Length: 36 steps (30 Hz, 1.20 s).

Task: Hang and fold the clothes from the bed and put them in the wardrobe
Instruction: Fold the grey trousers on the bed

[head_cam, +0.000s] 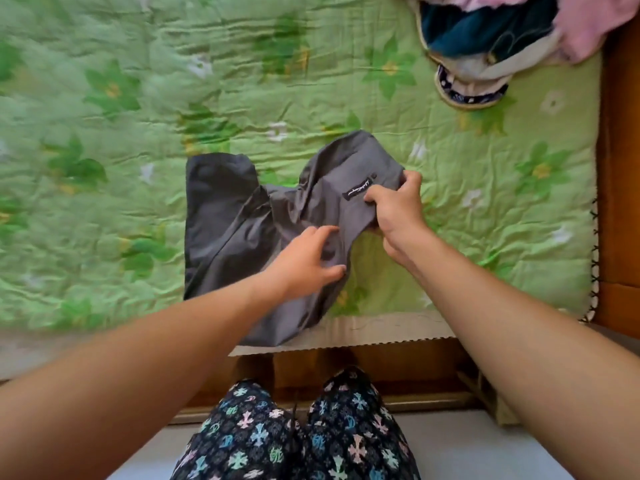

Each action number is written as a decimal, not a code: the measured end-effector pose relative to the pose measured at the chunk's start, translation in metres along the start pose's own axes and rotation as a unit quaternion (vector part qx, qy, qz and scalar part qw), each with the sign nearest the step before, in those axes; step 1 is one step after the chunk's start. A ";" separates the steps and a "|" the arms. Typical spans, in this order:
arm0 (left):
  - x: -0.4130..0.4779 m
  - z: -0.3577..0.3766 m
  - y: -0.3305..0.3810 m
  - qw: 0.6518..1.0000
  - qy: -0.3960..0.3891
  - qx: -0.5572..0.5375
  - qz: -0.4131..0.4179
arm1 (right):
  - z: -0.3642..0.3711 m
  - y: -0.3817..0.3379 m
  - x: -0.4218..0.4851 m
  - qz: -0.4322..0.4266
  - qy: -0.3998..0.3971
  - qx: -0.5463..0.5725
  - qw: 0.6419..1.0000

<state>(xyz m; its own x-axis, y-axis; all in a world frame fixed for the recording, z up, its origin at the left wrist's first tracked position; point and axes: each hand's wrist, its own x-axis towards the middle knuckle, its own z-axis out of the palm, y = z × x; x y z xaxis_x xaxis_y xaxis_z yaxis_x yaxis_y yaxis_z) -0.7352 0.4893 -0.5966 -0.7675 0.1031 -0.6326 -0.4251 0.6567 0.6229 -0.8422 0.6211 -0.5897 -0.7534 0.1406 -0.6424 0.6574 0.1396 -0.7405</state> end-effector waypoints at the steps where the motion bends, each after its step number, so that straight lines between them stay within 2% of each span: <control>1: -0.011 -0.006 0.009 0.997 0.012 -0.071 -0.005 | 0.009 -0.021 -0.016 -0.019 -0.012 0.015 1.000; 4: -0.045 -0.035 0.029 0.966 0.045 -0.255 -0.017 | 0.027 -0.086 -0.062 -0.046 -0.068 0.051 0.995; 8: -0.096 -0.086 0.053 0.928 0.092 -0.356 0.065 | 0.039 -0.158 -0.120 0.007 -0.141 0.108 0.984; 12: -0.140 -0.144 0.071 0.902 0.242 -0.348 0.078 | 0.045 -0.215 -0.180 -0.068 -0.240 0.019 0.968; 14: -0.163 -0.180 0.075 0.887 0.321 -0.319 0.093 | 0.047 -0.243 -0.211 -0.136 -0.305 -0.083 0.939; 16: -0.189 -0.214 0.080 0.879 0.375 -0.257 0.139 | 0.052 -0.271 -0.243 -0.213 -0.336 -0.189 0.898; 19: -0.227 -0.261 0.084 0.862 0.432 -0.177 0.196 | 0.061 -0.303 -0.280 -0.329 -0.313 -0.295 0.841; 23: -0.274 -0.320 0.083 0.843 0.458 -0.194 0.204 | 0.068 -0.322 -0.297 -0.476 -0.208 -0.455 0.723; 26: -0.303 -0.349 0.076 0.840 0.455 -0.208 0.210 | 0.090 -0.308 -0.294 -0.536 -0.109 -0.490 0.679; 27: -0.310 -0.355 0.071 0.841 0.449 -0.212 0.215 | 0.103 -0.301 -0.294 -0.546 -0.072 -0.482 0.681; 29: -0.323 -0.367 0.058 0.843 0.435 -0.222 0.225 | 0.131 -0.291 -0.297 -0.558 -0.040 -0.427 0.711; 32: -0.340 -0.382 0.031 0.854 0.434 -0.214 0.193 | 0.166 -0.290 -0.305 -0.578 -0.065 -0.331 0.743; 34: -0.351 -0.391 0.011 0.871 0.445 -0.151 0.140 | 0.181 -0.295 -0.315 -0.575 -0.092 -0.286 0.761; 36: -0.365 -0.400 -0.004 0.894 0.434 -0.050 0.098 | 0.193 -0.300 -0.330 -0.579 -0.119 -0.259 0.764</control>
<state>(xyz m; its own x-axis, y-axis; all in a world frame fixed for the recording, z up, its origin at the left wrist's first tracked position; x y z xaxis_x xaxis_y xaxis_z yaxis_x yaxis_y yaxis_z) -0.6452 0.1504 -0.1845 -0.8968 -0.4381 0.0625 -0.2486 0.6157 0.7477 -0.7939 0.3432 -0.1935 -0.7752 -0.5445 0.3202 -0.5800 0.4128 -0.7023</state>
